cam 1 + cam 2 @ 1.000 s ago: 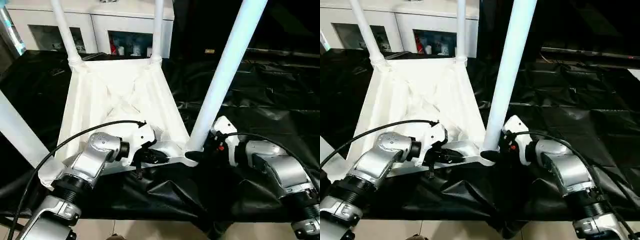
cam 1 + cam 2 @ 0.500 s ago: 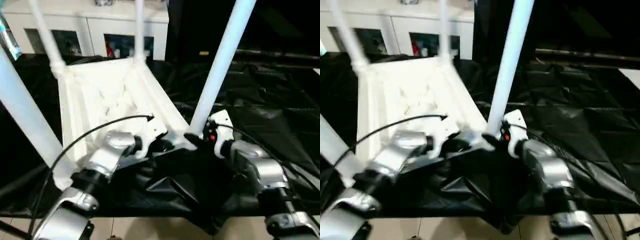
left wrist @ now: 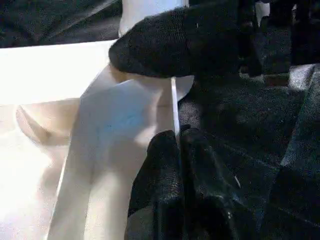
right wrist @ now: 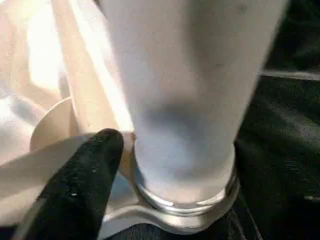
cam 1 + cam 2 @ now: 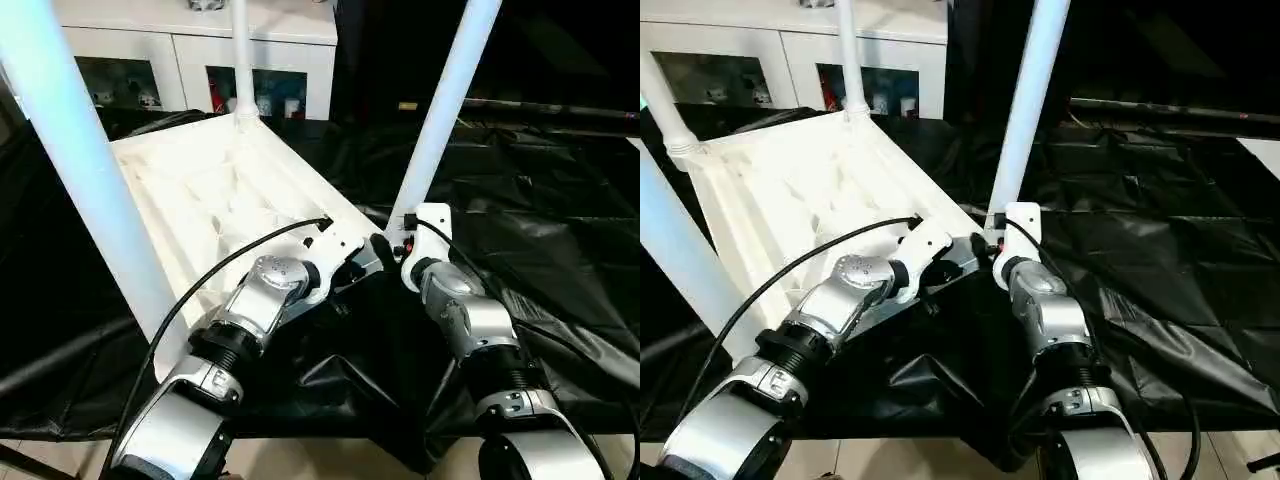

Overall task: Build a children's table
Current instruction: Rotate leg to tighten

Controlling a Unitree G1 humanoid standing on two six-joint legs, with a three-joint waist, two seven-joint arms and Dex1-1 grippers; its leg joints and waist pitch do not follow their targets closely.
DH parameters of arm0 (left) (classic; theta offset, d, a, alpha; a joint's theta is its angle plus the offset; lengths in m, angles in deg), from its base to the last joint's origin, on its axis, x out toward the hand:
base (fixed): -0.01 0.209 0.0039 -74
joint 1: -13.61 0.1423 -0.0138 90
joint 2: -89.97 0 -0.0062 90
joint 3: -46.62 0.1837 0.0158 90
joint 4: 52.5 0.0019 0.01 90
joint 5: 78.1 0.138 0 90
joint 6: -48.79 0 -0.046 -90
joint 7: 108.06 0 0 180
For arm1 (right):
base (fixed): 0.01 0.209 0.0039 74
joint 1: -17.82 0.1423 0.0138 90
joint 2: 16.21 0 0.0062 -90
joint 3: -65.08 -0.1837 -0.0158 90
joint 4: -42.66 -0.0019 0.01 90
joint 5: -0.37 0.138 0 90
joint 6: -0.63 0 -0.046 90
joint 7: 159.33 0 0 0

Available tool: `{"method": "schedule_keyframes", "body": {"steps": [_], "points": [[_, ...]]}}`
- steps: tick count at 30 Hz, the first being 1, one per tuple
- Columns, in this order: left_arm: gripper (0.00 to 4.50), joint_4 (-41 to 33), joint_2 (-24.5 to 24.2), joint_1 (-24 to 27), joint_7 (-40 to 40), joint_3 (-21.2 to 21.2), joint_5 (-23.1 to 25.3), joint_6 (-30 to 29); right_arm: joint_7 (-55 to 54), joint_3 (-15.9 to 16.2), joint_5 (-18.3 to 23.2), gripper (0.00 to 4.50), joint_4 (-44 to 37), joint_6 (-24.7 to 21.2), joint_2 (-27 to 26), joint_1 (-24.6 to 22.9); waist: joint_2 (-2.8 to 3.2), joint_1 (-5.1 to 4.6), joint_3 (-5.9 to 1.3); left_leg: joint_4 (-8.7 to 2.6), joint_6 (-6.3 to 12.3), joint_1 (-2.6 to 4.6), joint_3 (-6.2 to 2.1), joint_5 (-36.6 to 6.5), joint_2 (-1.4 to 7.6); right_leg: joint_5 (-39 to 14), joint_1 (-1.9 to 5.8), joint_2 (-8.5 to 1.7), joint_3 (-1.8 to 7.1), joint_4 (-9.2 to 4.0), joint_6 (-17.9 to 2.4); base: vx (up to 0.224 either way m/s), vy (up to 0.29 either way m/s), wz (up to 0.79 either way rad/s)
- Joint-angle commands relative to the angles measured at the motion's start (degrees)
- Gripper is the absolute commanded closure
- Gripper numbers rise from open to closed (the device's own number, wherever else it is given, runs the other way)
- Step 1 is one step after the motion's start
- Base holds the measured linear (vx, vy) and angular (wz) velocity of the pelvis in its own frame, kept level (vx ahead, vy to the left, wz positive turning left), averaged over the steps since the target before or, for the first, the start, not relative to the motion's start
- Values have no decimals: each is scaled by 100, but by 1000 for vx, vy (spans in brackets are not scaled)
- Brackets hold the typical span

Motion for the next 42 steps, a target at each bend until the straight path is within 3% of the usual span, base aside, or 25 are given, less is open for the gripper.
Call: {"method": "schedule_keyframes", "body": {"steps": [1, 6, 7, 8, 9, 10, 12, 16, 22, 23, 25, 27, 42], "points": [[450, -4, -7, 48, 451, 181, -47, 154, 562, 319, 27, 45, -94, -54, 100, -16, -15, 18, -318, -393, -41, 38, 40, -1809, -12, -1618, 230, -165, 109, -445, -863, 0, 0, 0], [450, -159, -396, 132, 973, 130, -169, 290, 1763, 459, 151, 9, -865, -316, 941, -282, -22, 79, -338, -361, 93, 38, 62, -1459, 7, -967, 261, -157, 123, -380, -1019, 0, 0, 0], [450, -176, -452, 142, 1075, 124, -197, 327, 1984, 499, 175, 9, -1003, -364, 1091, -334, 10, 116, -334, -357, 137, 44, 63, -1384, 5, -831, 273, -152, 122, -371, -1069, 0, 0, 0], [450, -198, -514, 155, 1194, 121, -227, 359, 2233, 546, 200, 9, -1149, -406, 1254, -393, -5, 116, -339, -347, 151, 42, 68, -1339, 9, -742, 275, -157, 126, -356, -1096, 0, 0, 0], [450, -301, -656, 214, 1517, 157, -292, 491, 2767, 706, 275, 9, -1486, -561, 1616, -541, 20, 140, -321, -354, 194, 37, 59, -1323, 9, -717, 292, -152, 119, -355, -1134, 0, 0, 0], [450, -301, -656, 214, 1517, 157, -292, 491, 2767, 706, 275, 9, -1486, -561, 1616, -541, 9, 149, -330, -348, 203, 43, 64, -1312, 20, -692, 299, -161, 122, -355, -1136, 0, 0, 0], [450, -484, -842, 316, 1981, 201, -402, 560, 3511, 940, 425, 9, -1959, -669, 2101, -770, 3, 140, -315, -352, 199, 39, 73, -1405, 24, -822, 284, -169, 127, -364, -1167, 0, 0, 0], [450, -1000, -1202, 568, 2911, 316, -693, 480, 4349, 1038, 655, 9, -2493, -713, 2570, -1011, 3, 154, -308, -368, 160, 51, 65, -1626, 43, -1244, 267, -184, 123, -393, -1146, 0, 0, 0], [450, -1202, -1341, 707, 3137, 372, -755, 454, 4725, 1238, 691, 9, -2665, -621, 2689, -1083, 18, 167, -297, -375, 72, 76, 72, -1719, 63, -1298, 220, -170, 128, -380, -1196, 0, 0, 0], [450, -1242, -1355, 736, 3160, 376, -759, 445, 4791, 1304, 668, 9, -2649, -581, 2692, -1079, -23, 182, -301, -373, 73, 73, 75, -1699, 63, -1289, 226, -176, 129, -377, -1178, 0, 0, 0], [450, -1265, -1362, 748, 3173, 377, -763, 437, 4813, 1336, 651, 9, -2638, -568, 2703, -1075, -21, 194, -303, -371, 71, 56, 73, -1599, 55, -1266, 233, -181, 129, -366, -1154, 0, 0, 0], [450, -1317, -1378, 775, 3167, 373, -762, 412, 4867, 1380, 593, 35, -2524, -526, 2703, -1026, -45, 200, -306, -364, 78, 56, 76, -1544, 49, -1268, 236, -185, 127, -359, -1141, 0, 0, 0], [450, -1390, -1394, 818, 3105, 373, -734, 375, 4784, 1415, 389, 147, -2167, -319, 2627, -913, -37, 193, -321, -338, 106, 51, 85, -1357, 35, -1084, 248, -172, 124, -336, -1180, 0, 0, 0]]}}
